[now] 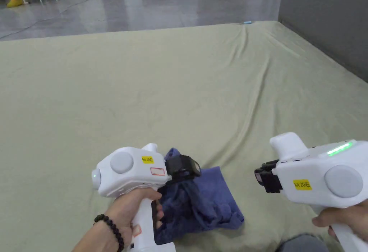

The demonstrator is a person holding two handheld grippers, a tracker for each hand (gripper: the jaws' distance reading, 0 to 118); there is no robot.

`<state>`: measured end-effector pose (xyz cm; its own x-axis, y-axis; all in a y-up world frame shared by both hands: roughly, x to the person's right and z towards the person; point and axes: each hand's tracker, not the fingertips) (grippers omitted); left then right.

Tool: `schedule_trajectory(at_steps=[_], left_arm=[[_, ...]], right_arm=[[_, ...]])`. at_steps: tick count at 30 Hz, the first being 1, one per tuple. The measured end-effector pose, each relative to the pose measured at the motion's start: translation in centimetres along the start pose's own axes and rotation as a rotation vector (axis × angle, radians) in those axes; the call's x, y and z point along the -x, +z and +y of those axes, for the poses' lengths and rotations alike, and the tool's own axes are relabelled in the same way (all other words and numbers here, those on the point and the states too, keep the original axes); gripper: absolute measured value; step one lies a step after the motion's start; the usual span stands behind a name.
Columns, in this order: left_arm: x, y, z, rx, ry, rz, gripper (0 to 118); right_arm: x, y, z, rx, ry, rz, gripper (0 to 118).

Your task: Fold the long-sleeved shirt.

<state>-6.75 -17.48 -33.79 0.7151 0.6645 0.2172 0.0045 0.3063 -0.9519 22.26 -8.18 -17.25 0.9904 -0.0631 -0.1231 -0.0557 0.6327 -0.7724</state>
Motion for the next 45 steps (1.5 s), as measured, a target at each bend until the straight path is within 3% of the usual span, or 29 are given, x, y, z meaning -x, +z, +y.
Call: schedule_trajectory(at_steps=[5,6,7,8,9,12,18,20,23,28,30,35,42,45], left_arm=[[-0.9,4.7,0.6,-0.097,-0.011,-0.043,109],[-1.0,5.9,0.4,-0.127,-0.012,-0.045,100],[-0.9,6.9,0.3,-0.153,-0.029,-0.043,82],[-0.7,7.9,0.0,-0.174,-0.055,-0.012,46],[-0.5,8.5,-0.4,-0.191,-0.089,0.036,0],[-0.7,8.1,-1.8,-0.203,-0.201,0.158,0],[-1.7,0.4,-2.9,-0.148,-0.244,0.219,0],[-2.5,-2.6,-3.3,-0.076,-0.262,0.162,0],[-3.7,-7.2,-4.6,0.021,-0.272,0.186,0],[-5.2,-11.2,-7.1,0.078,-0.183,-0.083,0],[-5.6,-12.4,-7.6,0.129,-0.18,-0.033,0],[-6.7,-7.3,-5.5,0.055,-0.243,-0.051,0],[-2.6,6.2,-1.6,-0.176,-0.202,-0.008,0],[0.6,10.0,-1.9,-0.224,-0.186,0.039,0]], right_arm=[[-0.5,0.4,-0.5,-0.005,-0.015,-0.002,0],[-0.6,0.6,-0.6,-0.008,-0.018,0.001,0],[-0.6,0.8,-0.7,-0.012,-0.02,0.004,0],[-0.6,1.0,-0.7,-0.017,-0.024,0.006,0],[-0.7,1.1,-0.7,-0.023,-0.026,0.008,0],[-0.6,1.4,-0.6,-0.033,-0.026,0.012,0],[-0.4,1.9,-0.6,-0.038,-0.02,0.006,0],[-0.5,2.3,-0.9,-0.038,-0.026,0.008,0],[-1.0,2.6,-1.3,-0.034,-0.032,-0.003,0],[-1.8,3.4,-1.8,-0.029,-0.046,-0.024,0],[-1.8,3.8,-1.8,-0.025,-0.051,-0.035,0],[-0.7,3.7,-0.1,-0.039,-0.032,-0.033,0],[5.2,-1.8,6.7,-0.069,0.029,0.127,0],[7.1,-5.9,8.4,-0.01,0.001,0.181,0]])
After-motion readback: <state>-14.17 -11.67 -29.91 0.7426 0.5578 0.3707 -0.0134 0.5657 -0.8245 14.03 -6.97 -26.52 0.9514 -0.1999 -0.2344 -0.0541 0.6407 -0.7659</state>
